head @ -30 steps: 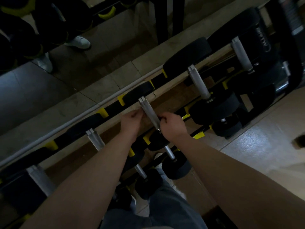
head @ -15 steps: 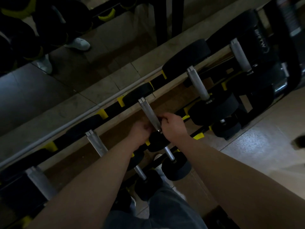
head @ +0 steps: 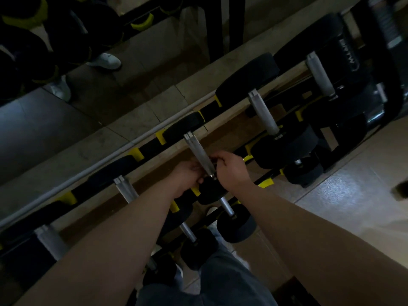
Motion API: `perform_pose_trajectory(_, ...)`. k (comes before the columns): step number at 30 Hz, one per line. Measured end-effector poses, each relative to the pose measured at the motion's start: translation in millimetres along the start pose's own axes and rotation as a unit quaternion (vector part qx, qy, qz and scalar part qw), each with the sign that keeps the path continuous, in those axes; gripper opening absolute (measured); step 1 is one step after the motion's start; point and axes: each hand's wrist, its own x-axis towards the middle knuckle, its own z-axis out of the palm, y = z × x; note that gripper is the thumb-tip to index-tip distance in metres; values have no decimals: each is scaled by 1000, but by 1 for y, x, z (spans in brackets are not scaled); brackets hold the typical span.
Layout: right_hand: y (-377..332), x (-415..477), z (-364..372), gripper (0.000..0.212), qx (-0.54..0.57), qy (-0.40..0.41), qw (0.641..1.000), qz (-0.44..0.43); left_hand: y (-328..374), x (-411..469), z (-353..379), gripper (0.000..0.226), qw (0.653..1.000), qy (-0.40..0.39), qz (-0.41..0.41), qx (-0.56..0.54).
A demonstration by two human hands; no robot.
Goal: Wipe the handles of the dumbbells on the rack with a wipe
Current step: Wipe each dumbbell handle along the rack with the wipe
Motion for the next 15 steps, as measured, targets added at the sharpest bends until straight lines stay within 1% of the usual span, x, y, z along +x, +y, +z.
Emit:
perform_pose_trajectory(1, 0, 0, 0, 39, 3, 0, 1000, 4, 4, 5, -4, 16, 999, 19, -2, -40)
perform_pose_trajectory(2, 0, 0, 0, 39, 4, -2, 1000, 7, 8, 7, -8, 16, 993, 36, -1, -115)
perform_pose_trajectory(3, 1, 0, 0, 40, 4, -4, 1000, 10, 12, 9, -12, 19, 981, 54, 1, -188)
perform_pose_trajectory(4, 1, 0, 1, 40, 2, -4, 1000, 11, 16, 11, -14, 24, 970, 67, 9, -235)
perform_pose_trajectory(5, 2, 0, 1, 40, 1, -3, 1000, 11, 16, 13, -14, 26, 969, 74, 23, -234)
perform_pose_trajectory(6, 2, 0, 1, 40, 1, -1, 1000, 11, 15, 11, -13, 26, 978, 72, 32, -193)
perform_pose_trajectory(8, 2, 0, 2, 40, 9, 2, 1000, 16, 5, 5, -2, 23, 997, 39, 43, -42)
perform_pose_trajectory(9, 2, 0, 2, 40, 13, 0, 1000, 18, -3, 1, 3, 24, 999, 11, 45, -3)
perform_pose_trajectory(11, 2, 1, 3, 42, 21, -9, 999, 25, -14, 0, 8, 26, 998, -32, 39, -30)
perform_pose_trajectory(12, 2, 1, 3, 42, 24, -14, 999, 28, -14, 1, 7, 23, 997, -39, 40, -59)
perform_pose_trajectory(13, 3, 2, 3, 43, 25, -18, 999, 30, -11, 5, 3, 20, 993, -33, 40, -102)
perform_pose_trajectory(15, 5, 2, 4, 43, 26, -23, 999, 29, 1, 21, -9, 22, 971, 29, 29, -235)
